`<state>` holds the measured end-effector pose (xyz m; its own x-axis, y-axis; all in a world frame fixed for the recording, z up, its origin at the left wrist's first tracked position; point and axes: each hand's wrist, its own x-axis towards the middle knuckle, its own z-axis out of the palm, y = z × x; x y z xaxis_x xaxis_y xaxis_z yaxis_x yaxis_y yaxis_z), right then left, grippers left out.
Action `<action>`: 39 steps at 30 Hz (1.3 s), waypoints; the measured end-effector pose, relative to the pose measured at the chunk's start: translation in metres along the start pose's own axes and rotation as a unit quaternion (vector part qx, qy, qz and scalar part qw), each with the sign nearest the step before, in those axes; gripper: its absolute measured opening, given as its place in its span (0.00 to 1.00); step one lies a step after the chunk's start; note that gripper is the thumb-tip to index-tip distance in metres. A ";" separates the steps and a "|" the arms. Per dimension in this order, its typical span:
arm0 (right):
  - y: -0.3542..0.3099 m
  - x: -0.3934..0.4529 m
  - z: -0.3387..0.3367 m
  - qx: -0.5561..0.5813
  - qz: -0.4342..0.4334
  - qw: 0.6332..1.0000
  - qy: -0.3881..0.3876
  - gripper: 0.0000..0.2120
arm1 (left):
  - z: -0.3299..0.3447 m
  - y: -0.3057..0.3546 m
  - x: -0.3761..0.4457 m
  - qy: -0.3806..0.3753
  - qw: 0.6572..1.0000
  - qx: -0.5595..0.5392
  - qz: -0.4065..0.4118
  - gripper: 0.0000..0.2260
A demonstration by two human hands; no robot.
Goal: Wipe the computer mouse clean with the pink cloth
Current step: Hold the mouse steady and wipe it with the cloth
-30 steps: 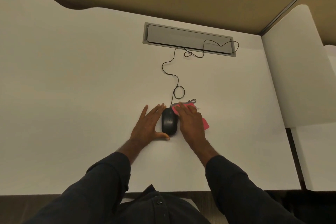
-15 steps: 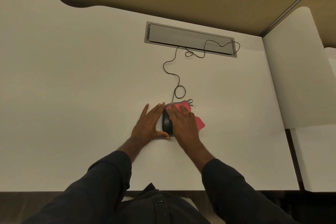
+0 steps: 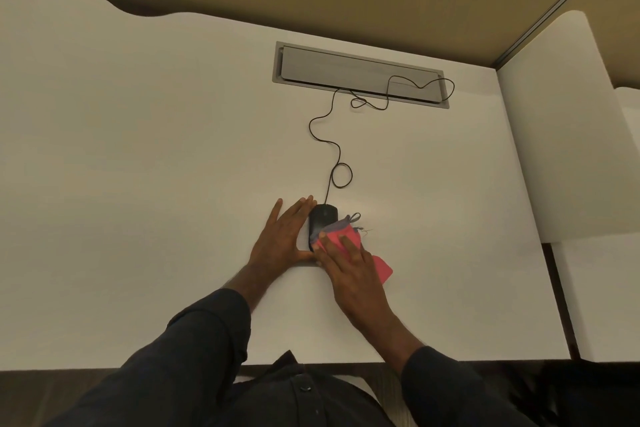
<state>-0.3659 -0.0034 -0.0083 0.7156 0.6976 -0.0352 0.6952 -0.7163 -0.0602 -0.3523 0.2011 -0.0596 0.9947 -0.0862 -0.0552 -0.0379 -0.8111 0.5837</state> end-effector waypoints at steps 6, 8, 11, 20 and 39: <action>0.001 -0.006 0.000 0.008 0.005 1.000 -0.004 0.37 | 0.000 0.000 -0.001 0.005 1.000 -0.007 0.003 0.52; -0.001 -0.001 -0.001 0.025 0.022 0.999 -0.007 0.36 | 0.000 0.001 -0.001 0.002 1.000 -0.008 0.000 0.53; -0.005 0.007 0.000 0.043 0.043 0.998 -0.011 0.35 | 0.000 0.000 0.000 -0.006 1.000 -0.006 -0.005 0.54; -0.015 0.055 -0.020 -0.009 0.105 0.992 -0.068 0.36 | -0.002 0.002 -0.002 -0.004 1.000 0.003 0.004 0.53; 0.009 0.097 -0.025 0.073 0.149 0.980 -0.109 0.34 | -0.009 0.006 -0.004 -0.002 1.000 0.002 0.010 0.55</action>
<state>-0.2887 0.0570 0.0127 0.8426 0.4573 -0.2845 0.4295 -0.8893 -0.1573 -0.3556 0.2020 -0.0488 0.9932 -0.1061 -0.0470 -0.0591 -0.8110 0.5821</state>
